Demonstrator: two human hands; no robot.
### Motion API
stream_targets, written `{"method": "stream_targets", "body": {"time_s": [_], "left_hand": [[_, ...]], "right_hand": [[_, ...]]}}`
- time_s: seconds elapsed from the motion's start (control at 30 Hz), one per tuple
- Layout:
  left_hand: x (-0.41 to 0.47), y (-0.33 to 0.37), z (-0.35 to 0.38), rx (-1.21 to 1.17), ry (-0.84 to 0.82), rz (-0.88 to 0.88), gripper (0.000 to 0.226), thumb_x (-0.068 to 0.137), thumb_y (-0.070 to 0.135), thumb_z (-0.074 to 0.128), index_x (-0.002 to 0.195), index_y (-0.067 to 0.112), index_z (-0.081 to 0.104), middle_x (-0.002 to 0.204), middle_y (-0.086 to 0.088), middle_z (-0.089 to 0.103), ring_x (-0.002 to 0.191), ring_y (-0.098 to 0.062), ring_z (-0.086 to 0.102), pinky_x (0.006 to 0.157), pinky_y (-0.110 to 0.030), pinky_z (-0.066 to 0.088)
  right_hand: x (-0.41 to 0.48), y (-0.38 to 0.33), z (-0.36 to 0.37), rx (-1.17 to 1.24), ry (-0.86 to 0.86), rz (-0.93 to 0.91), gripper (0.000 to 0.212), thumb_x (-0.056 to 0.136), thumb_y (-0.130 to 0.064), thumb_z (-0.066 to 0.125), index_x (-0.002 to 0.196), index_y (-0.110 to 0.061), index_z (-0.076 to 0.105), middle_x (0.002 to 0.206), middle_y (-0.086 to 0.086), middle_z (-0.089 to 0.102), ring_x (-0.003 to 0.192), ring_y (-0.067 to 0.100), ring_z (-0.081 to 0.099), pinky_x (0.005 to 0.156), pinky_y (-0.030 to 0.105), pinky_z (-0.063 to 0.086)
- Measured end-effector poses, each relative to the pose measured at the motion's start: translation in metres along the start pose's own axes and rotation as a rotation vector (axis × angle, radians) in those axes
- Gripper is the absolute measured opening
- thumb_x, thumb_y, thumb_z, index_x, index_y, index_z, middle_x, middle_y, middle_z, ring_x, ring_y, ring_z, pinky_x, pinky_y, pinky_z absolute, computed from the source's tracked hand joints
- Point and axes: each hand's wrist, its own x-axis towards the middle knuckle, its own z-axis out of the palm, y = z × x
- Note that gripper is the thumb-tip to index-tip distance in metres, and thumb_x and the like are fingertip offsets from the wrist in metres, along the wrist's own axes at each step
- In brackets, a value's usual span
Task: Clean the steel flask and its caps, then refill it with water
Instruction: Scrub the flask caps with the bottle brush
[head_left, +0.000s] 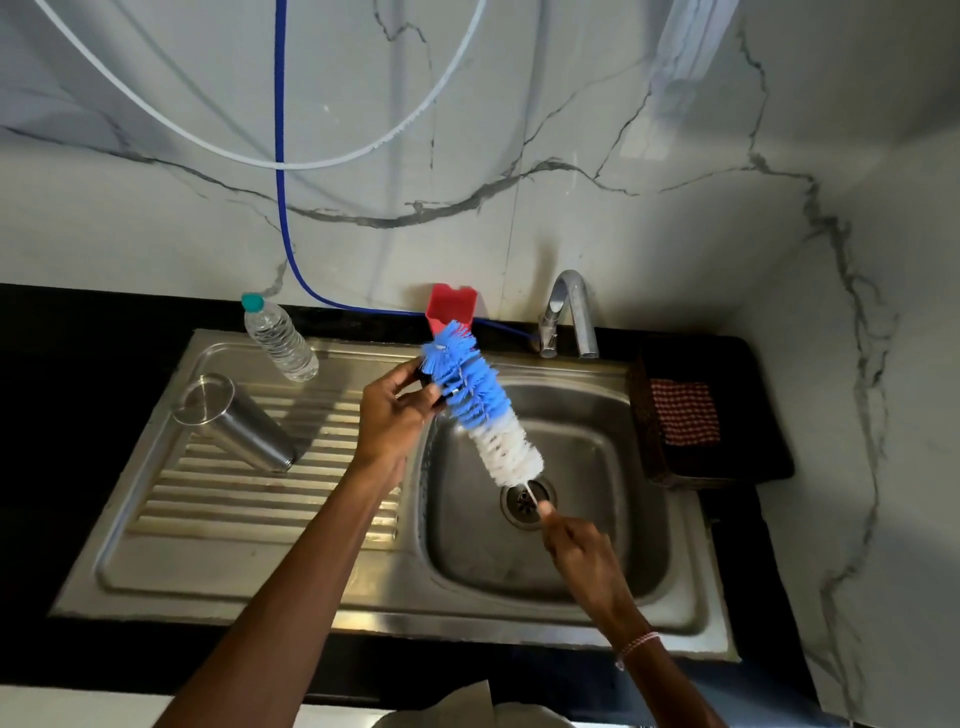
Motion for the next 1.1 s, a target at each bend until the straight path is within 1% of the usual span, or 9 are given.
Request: {"method": "stream_targets", "body": {"time_s": [0.1, 0.2, 0.37, 0.47, 0.57, 0.7, 0.87, 1.0, 1.1], "left_hand": [[-0.007, -0.011, 0.008, 0.053, -0.051, -0.002, 0.037, 0.092, -0.012, 0.063, 0.128, 0.000, 0.065, 0.110, -0.007, 0.078, 0.103, -0.023, 0.075, 0.089, -0.038, 0.062], [-0.007, -0.013, 0.007, 0.107, -0.107, 0.045, 0.041, 0.091, -0.011, 0.066, 0.131, 0.000, 0.064, 0.119, -0.011, 0.075, 0.112, -0.030, 0.071, 0.093, -0.042, 0.060], [-0.002, -0.008, 0.001, 0.380, -0.170, 0.102, 0.051, 0.084, -0.007, 0.075, 0.131, 0.013, 0.069, 0.118, -0.001, 0.076, 0.109, -0.018, 0.073, 0.102, -0.048, 0.055], [-0.004, -0.006, 0.000, 0.221, -0.107, 0.082, 0.047, 0.089, -0.011, 0.067, 0.131, 0.009, 0.067, 0.120, -0.005, 0.075, 0.112, -0.023, 0.072, 0.098, -0.046, 0.058], [-0.002, 0.000, -0.006, 0.078, -0.089, 0.053, 0.040, 0.094, -0.014, 0.060, 0.125, 0.009, 0.067, 0.116, -0.006, 0.076, 0.110, -0.028, 0.072, 0.089, -0.036, 0.061], [-0.007, 0.001, -0.007, 0.117, -0.228, -0.001, 0.049, 0.092, -0.017, 0.059, 0.126, 0.018, 0.066, 0.118, -0.002, 0.075, 0.117, -0.027, 0.069, 0.097, -0.040, 0.058], [-0.019, 0.000, 0.001, 0.161, -0.428, -0.013, 0.056, 0.091, -0.019, 0.057, 0.136, 0.015, 0.061, 0.130, -0.005, 0.071, 0.122, -0.019, 0.065, 0.098, -0.031, 0.056], [-0.007, 0.014, -0.009, -0.014, -0.315, -0.018, 0.050, 0.097, -0.013, 0.053, 0.143, 0.004, 0.054, 0.133, -0.009, 0.069, 0.122, -0.026, 0.067, 0.096, -0.037, 0.058], [-0.006, 0.015, -0.014, -0.083, -0.334, -0.041, 0.049, 0.098, -0.010, 0.051, 0.146, 0.002, 0.051, 0.137, -0.013, 0.065, 0.125, -0.030, 0.064, 0.101, -0.043, 0.056]], "right_hand": [[0.017, -0.016, -0.001, -0.037, 0.055, -0.008, 0.059, 0.103, -0.047, 0.046, 0.053, -0.016, 0.038, 0.049, -0.006, 0.038, 0.047, 0.006, 0.037, 0.053, 0.023, 0.031], [0.036, -0.027, -0.003, -0.046, 0.099, -0.030, 0.058, 0.103, -0.046, 0.047, 0.056, -0.013, 0.041, 0.055, 0.001, 0.042, 0.053, 0.012, 0.036, 0.059, 0.032, 0.031], [0.030, -0.018, 0.001, 0.002, 0.092, 0.033, 0.063, 0.102, -0.055, 0.042, 0.059, -0.009, 0.042, 0.056, -0.003, 0.041, 0.055, 0.012, 0.037, 0.054, 0.023, 0.031], [0.017, -0.008, 0.007, 0.047, 0.054, 0.115, 0.066, 0.100, -0.061, 0.041, 0.051, -0.016, 0.040, 0.048, -0.005, 0.040, 0.050, 0.010, 0.039, 0.053, 0.027, 0.032], [-0.007, 0.000, 0.003, 0.150, -0.011, 0.071, 0.060, 0.096, -0.059, 0.041, 0.052, -0.019, 0.033, 0.047, -0.007, 0.031, 0.045, 0.007, 0.030, 0.050, 0.020, 0.026], [0.005, 0.007, -0.006, 0.117, -0.034, 0.112, 0.065, 0.097, -0.061, 0.040, 0.047, -0.019, 0.033, 0.045, -0.007, 0.032, 0.044, 0.007, 0.031, 0.053, 0.026, 0.028], [0.046, -0.006, -0.023, 0.116, 0.030, 0.085, 0.068, 0.100, -0.059, 0.044, 0.044, -0.021, 0.040, 0.042, -0.010, 0.033, 0.043, 0.005, 0.030, 0.056, 0.028, 0.029], [0.033, 0.013, -0.022, 0.080, -0.002, 0.082, 0.070, 0.099, -0.063, 0.042, 0.044, -0.019, 0.040, 0.042, -0.008, 0.034, 0.044, 0.007, 0.033, 0.057, 0.031, 0.031], [0.021, 0.025, -0.013, 0.146, -0.050, 0.149, 0.075, 0.090, -0.076, 0.042, 0.044, -0.017, 0.038, 0.044, -0.006, 0.033, 0.043, 0.008, 0.033, 0.054, 0.029, 0.027]]}}
